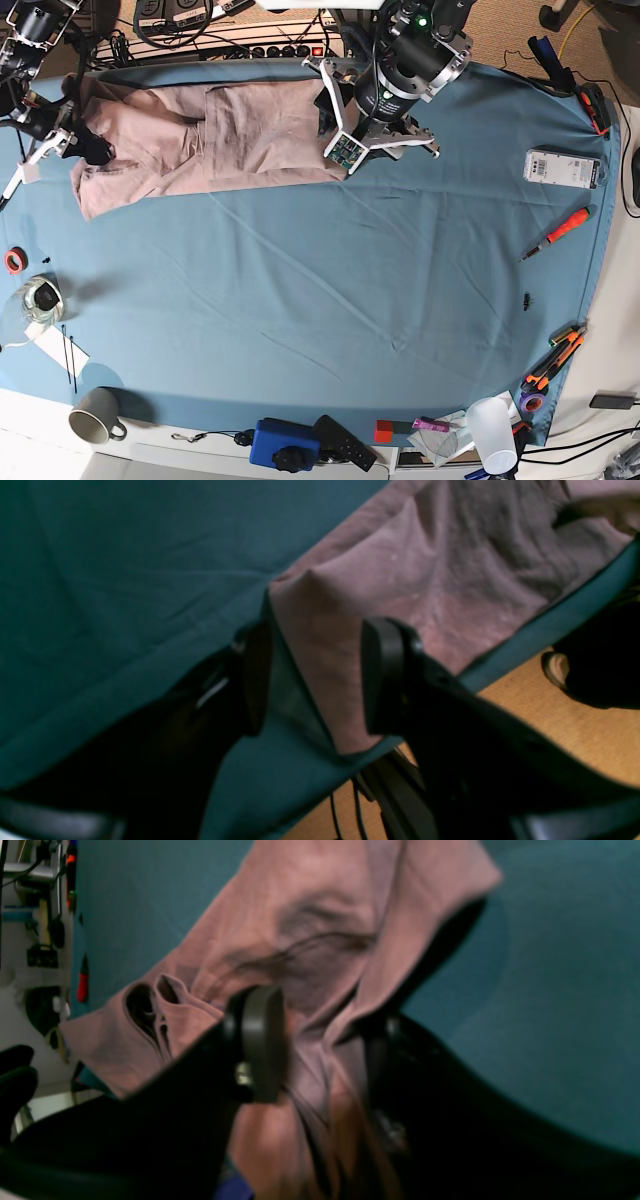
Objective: Fold the T-shirt properly
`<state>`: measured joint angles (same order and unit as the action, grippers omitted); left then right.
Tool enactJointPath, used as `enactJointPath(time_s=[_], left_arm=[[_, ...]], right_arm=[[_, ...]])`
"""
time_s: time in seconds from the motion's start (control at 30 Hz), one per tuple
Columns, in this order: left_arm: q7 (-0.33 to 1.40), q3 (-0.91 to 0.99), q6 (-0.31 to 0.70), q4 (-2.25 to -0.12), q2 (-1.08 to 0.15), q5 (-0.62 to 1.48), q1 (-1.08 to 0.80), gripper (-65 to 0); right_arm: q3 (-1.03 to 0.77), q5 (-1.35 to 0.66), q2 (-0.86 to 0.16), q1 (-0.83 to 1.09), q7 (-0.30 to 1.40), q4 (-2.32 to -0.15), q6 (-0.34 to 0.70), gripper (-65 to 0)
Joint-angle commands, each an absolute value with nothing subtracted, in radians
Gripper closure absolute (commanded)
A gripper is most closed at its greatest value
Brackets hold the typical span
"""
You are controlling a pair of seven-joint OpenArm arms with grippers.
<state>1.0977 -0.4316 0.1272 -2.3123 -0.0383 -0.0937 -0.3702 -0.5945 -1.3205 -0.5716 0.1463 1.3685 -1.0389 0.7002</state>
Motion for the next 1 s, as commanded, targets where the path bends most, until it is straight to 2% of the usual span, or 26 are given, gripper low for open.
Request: enactJointPath(time_s=[0.0, 0.07, 0.17, 0.27, 0.57, 0.73, 0.9, 0.97], left_arm=[[1.076, -0.435, 0.127, -2.33, -0.031, -0.093, -0.369, -29.2], [1.076, -0.435, 0.127, -2.33, -0.03, -0.093, -0.37, -29.2], [1.076, -0.435, 0.127, -2.33, -0.03, -0.093, -0.372, -29.2], [1.076, -0.435, 0.127, -2.33, -0.03, -0.093, -0.372, -29.2], [1.077, -0.435, 0.125, -2.33, -0.031, -0.132, -0.384, -29.2], [1.077, -0.435, 0.04, -2.33, -0.031, -0.259, -0.384, -29.2], [1.084, -0.435, 0.04, -2.33, -0.031, -0.306, -0.389, -29.2], [1.094, -0.435, 0.011, -2.33, -0.036, -0.339, -0.389, -29.2]], right_arm=[[-0.595, -1.304, -0.585, 0.139, 1.396, -1.047, 0.698, -11.5], [-0.605, -1.304, -0.585, 0.121, 1.396, -1.047, 0.698, -0.1], [-0.632, -1.294, -0.585, 0.073, 1.396, -1.047, 0.698, 0.0], [-0.658, -1.203, -0.595, 0.003, 1.396, -1.047, 0.698, 0.0], [-0.663, -0.867, -0.719, -0.166, 1.14, -1.047, 0.698, 0.0], [-0.663, -0.863, -0.756, -0.199, 1.171, -1.053, 0.698, 0.0], [-0.663, -0.904, -0.737, -0.173, 1.265, -1.131, 0.698, 0.0], [-0.663, -0.92, -0.715, -0.14, 1.276, -1.209, 0.698, 0.0]])
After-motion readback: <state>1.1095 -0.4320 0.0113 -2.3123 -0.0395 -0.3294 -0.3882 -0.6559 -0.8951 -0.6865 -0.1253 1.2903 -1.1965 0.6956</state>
